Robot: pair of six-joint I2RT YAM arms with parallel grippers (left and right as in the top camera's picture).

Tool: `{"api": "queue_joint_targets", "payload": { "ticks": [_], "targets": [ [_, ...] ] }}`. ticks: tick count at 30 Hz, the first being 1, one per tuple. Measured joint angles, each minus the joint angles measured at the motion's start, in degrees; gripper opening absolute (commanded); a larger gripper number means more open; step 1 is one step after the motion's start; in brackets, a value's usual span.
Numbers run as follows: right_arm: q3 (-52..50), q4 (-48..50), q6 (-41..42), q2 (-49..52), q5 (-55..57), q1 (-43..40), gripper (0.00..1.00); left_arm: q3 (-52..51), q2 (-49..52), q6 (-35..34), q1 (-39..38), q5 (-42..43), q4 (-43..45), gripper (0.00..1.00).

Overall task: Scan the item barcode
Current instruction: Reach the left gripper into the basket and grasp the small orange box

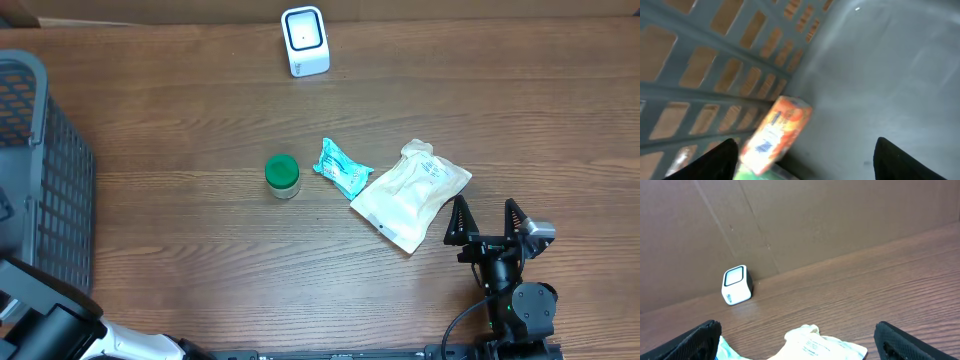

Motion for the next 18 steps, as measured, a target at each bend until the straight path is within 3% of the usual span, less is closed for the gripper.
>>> {"api": "queue_joint_targets", "payload": {
  "ticks": [6, 10, 12, 13, 15, 18],
  "targets": [
    [0.0, 0.0, 0.0, 0.0, 0.0, 0.0, 1.00, -0.4, 2.6, 3.6, 2.4, -3.1, 2.7, 0.69],
    [0.0, 0.0, 0.0, 0.0, 0.0, 0.0, 1.00, -0.6, 5.9, 4.3, 3.5, -3.7, 3.7, 0.58],
    [0.0, 0.0, 0.0, 0.0, 0.0, 0.0, 1.00, -0.7, 7.1, 4.2, 3.5, -3.9, 4.0, 0.44],
    [0.0, 0.0, 0.0, 0.0, 0.0, 0.0, 1.00, -0.7, 7.7, 4.3, 3.5, -3.9, 4.0, 0.25],
    [0.0, 0.0, 0.0, 0.0, 0.0, 0.0, 1.00, -0.7, 9.2, 4.2, 3.5, -4.1, 3.9, 0.04],
    [0.0, 0.0, 0.0, 0.0, 0.0, 0.0, 1.00, -0.7, 10.7, 4.2, 3.5, -4.6, 4.3, 0.04]
  ]
}}
